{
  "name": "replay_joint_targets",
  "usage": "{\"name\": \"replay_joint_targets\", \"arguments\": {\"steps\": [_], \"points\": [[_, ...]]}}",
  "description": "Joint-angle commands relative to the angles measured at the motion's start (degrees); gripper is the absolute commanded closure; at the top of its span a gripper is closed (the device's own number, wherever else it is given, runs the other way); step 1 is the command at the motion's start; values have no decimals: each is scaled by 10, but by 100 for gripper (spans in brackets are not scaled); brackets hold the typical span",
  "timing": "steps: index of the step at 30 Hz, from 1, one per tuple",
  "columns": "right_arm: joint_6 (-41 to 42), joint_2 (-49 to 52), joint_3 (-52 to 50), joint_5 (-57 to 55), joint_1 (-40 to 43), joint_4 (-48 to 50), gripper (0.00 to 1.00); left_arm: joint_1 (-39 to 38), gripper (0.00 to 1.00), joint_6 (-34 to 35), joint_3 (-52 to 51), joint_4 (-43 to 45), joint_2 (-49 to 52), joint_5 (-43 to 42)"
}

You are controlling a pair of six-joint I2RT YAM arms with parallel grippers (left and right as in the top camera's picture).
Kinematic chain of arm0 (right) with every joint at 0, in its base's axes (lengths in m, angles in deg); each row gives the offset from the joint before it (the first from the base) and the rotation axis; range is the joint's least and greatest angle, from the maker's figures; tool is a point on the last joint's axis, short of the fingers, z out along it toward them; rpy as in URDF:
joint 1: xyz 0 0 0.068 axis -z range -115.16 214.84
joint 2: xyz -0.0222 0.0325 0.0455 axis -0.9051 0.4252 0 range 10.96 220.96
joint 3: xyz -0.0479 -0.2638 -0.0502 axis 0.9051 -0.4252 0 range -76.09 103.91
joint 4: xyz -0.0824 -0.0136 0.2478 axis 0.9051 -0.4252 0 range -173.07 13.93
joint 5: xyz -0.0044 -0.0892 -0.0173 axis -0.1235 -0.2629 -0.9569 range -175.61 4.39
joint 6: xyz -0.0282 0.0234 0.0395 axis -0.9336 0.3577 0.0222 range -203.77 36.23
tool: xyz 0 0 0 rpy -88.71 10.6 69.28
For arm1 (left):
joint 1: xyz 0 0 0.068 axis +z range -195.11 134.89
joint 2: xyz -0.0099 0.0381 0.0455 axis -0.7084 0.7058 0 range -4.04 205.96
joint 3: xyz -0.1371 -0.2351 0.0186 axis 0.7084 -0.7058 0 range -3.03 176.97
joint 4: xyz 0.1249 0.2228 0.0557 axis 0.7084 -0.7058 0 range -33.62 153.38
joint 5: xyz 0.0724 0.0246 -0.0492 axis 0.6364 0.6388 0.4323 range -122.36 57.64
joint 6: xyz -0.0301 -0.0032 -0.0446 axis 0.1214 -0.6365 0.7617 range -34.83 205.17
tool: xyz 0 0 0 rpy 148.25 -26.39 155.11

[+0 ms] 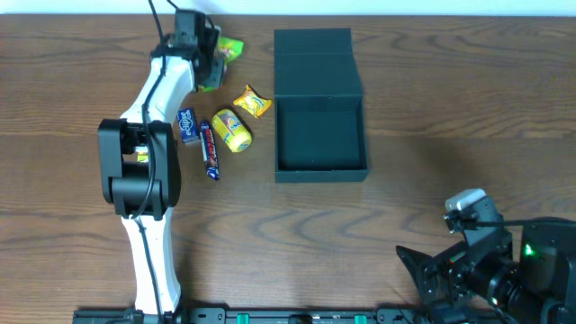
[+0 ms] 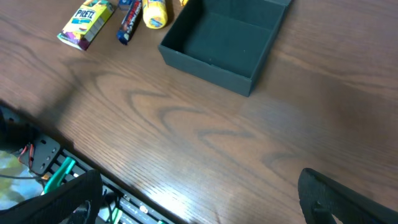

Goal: Pack container
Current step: 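Grasp the Haribo Worms gummy bag with the left gripper, then carry the Haribo bag into the black box and release it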

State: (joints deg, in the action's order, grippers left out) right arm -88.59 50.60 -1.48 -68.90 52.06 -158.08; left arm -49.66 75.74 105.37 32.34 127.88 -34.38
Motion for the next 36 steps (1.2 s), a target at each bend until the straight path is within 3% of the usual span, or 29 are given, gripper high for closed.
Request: {"name": "replay_joint_targets", "arguments": {"steps": [1,10,18,22,26,36], "points": [[7,0,3,-2,5,-1,1,0,95,60,61,-21,-14,17],[7,0,3,-8,5,8,1,-43,94,188,98,-133,-85,26],[7,0,3,-9,5,10,1,-156,94,311,98,-246,-116,28],[7,0,3,-9,5,10,1,-220,94,393,97,-260,-116,93],[7,0,3,-9,5,10,1,-281,94,416,97,-273,-116,136],[7,0,3,-9,5,16,1,-368,94,463,49,-289,-115,141]]}}
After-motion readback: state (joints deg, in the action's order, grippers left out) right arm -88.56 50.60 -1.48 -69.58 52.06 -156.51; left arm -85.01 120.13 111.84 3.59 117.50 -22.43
